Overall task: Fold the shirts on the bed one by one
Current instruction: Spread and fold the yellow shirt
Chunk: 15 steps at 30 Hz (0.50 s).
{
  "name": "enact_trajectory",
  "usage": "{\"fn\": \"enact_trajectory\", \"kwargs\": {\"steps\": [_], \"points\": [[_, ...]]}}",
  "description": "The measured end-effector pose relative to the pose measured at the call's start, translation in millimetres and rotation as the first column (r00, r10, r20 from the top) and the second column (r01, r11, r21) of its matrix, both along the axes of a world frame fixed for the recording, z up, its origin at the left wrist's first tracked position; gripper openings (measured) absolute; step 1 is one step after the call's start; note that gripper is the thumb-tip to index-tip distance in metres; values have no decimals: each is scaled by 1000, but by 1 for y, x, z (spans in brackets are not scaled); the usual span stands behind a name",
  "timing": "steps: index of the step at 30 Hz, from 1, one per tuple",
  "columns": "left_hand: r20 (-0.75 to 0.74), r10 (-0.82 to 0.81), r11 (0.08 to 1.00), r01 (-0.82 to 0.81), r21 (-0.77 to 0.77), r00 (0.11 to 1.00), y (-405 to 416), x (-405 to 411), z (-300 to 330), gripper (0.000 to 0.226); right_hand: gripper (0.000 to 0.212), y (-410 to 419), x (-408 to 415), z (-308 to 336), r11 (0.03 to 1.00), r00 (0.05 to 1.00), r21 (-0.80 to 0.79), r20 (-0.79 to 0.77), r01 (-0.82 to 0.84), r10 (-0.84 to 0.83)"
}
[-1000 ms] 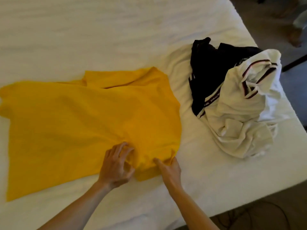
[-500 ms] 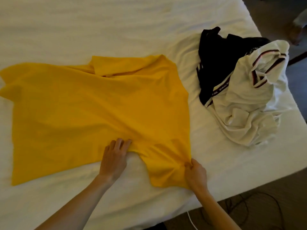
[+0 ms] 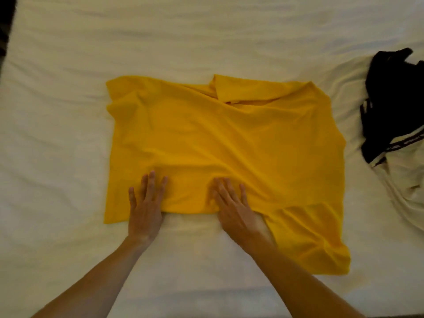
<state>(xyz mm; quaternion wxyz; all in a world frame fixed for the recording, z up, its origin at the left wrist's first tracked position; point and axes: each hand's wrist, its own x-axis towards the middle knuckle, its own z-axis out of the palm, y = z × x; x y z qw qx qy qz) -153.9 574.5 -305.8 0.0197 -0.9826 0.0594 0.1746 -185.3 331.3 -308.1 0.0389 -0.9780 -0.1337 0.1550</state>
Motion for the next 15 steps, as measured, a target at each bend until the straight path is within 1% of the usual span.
{"fn": "enact_trajectory", "kwargs": {"steps": [1,4,7,9,11,13,15], "points": [[-3,16,1000,-16,-3,1000,15,3,-1,92,58,2,4,-4,1000,1000,-10,15,5,-5],[-6,12,998,-12,-60,1000,47,6,1,85,67,4,6,-12,1000,1000,-1,22,9,-9],[-25,-21,999,20,-40,999,60,-5,8,86,77,10,-7,-12,996,999,83,37,-23,20],[-96,-9,999,6,-35,995,67,-23,13,87,84,15,-26,-9,990,997,121,22,-70,68],[-181,12,1000,-15,-16,983,76,-50,21,87,85,20,-50,-5,981,988,126,-26,-146,150],[-261,60,998,-60,10,963,75,-74,34,86,78,22,-68,-3,959,963,112,-49,-259,266],[-365,133,991,-125,44,921,66,-78,46,88,61,19,-67,-2,922,931,154,-28,-356,364]]}}
